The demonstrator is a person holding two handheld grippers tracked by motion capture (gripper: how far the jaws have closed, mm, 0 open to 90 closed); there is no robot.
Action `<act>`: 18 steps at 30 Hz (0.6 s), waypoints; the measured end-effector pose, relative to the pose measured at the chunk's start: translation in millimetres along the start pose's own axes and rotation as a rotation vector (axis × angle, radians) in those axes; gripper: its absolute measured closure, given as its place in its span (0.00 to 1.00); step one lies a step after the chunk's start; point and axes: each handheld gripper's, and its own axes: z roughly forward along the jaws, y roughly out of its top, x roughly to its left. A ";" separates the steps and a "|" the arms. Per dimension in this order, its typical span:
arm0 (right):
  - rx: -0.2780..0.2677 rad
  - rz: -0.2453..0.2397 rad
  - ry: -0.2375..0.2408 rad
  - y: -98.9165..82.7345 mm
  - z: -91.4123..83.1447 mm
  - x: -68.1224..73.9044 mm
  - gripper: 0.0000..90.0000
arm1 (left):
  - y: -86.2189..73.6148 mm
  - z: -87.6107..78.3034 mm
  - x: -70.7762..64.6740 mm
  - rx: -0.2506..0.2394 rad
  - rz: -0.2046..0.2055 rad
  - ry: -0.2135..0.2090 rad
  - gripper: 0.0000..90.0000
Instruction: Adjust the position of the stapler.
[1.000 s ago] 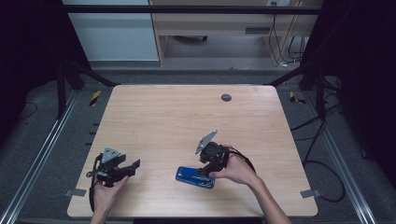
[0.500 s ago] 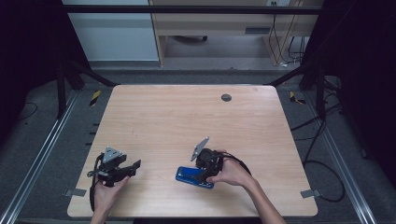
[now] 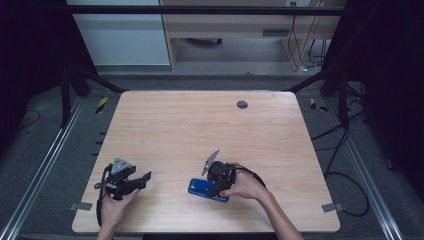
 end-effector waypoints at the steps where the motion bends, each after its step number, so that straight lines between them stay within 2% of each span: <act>1: -0.002 0.001 0.002 -0.1 0.0 0.0 0.70 | 0.0 -0.1 0.3 0.000 0.000 0.001 0.38; 5: 0.000 -0.024 -0.006 0.1 -0.4 0.8 0.72 | 0.0 0.2 0.3 0.002 0.001 0.001 0.38; 11: -0.005 -0.034 -0.003 -0.5 -1.4 0.2 0.73 | -0.1 0.4 0.0 0.002 0.001 -0.002 0.38; 18: -0.008 -0.077 -0.005 -1.9 -3.2 2.2 0.73 | 0.0 0.2 0.6 0.002 0.003 0.000 0.38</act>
